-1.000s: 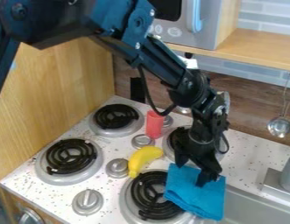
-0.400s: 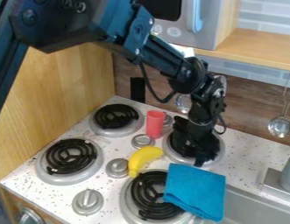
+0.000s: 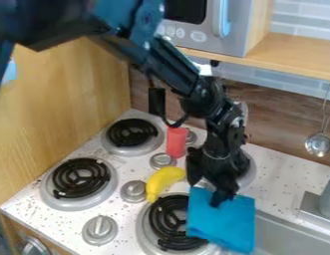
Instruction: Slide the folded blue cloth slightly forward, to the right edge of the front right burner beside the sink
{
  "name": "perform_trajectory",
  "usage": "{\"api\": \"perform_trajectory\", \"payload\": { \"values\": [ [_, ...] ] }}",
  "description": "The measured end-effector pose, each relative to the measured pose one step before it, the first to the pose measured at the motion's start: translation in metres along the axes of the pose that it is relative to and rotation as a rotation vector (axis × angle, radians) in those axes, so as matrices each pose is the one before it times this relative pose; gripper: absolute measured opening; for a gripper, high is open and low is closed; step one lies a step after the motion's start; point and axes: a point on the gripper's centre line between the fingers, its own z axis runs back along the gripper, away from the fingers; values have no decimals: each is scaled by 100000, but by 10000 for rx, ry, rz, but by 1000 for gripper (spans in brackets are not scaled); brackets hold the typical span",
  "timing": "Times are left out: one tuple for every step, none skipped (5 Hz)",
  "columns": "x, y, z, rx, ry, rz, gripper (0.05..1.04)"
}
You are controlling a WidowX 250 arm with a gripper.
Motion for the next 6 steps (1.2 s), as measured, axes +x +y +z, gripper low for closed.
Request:
{"api": "perform_trajectory", "payload": {
  "values": [
    [-1448,-1508,-93,-93,146,-390,1001],
    [-1054,-1800,284,-9,17,-596,1001],
    [-1179,-1244,-84,142,198,-505,1001],
    [-1593,-1010,67,70,168,-368,1001],
    [-1777,-922,-153,87,218,-508,1001],
    [-849,-288,50,-73,5,-68,1001]
  ]
}}
